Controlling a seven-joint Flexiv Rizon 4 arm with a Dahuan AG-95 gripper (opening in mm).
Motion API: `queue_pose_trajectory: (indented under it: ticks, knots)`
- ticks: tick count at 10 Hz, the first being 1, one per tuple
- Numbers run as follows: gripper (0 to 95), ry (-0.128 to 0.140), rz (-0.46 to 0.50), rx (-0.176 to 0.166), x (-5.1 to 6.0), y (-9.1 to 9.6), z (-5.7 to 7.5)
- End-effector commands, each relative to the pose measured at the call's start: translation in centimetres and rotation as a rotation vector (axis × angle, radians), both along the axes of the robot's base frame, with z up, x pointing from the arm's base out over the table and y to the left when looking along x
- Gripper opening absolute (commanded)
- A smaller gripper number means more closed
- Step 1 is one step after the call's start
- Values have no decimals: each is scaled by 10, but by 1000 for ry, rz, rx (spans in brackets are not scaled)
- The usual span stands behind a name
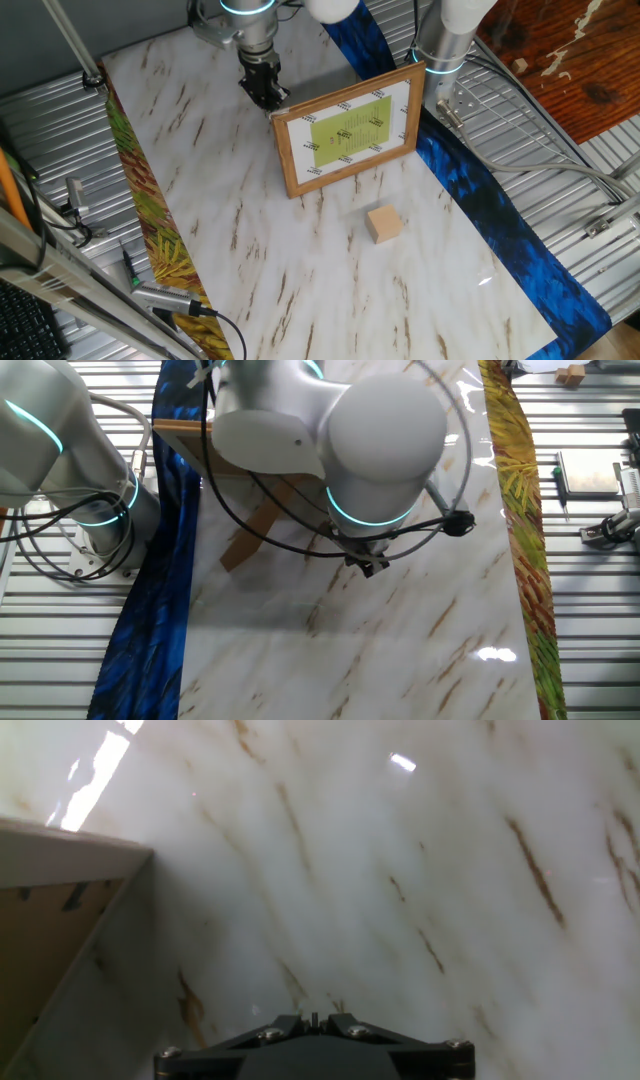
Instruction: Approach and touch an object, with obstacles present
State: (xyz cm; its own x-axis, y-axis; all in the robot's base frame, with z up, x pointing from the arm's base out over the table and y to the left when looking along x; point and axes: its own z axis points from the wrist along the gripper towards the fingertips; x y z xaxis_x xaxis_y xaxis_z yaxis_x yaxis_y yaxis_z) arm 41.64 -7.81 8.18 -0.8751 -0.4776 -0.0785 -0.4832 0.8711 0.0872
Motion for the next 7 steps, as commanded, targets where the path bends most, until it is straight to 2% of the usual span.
queue_pose_trajectory:
  ticks: [1,4,7]
  knots:
    - [0,0,7,-3,-2,1,-2]
    - [0,-2,12,-8,-5,2,-3]
    - [0,14,-2,-14,-5,2,-3]
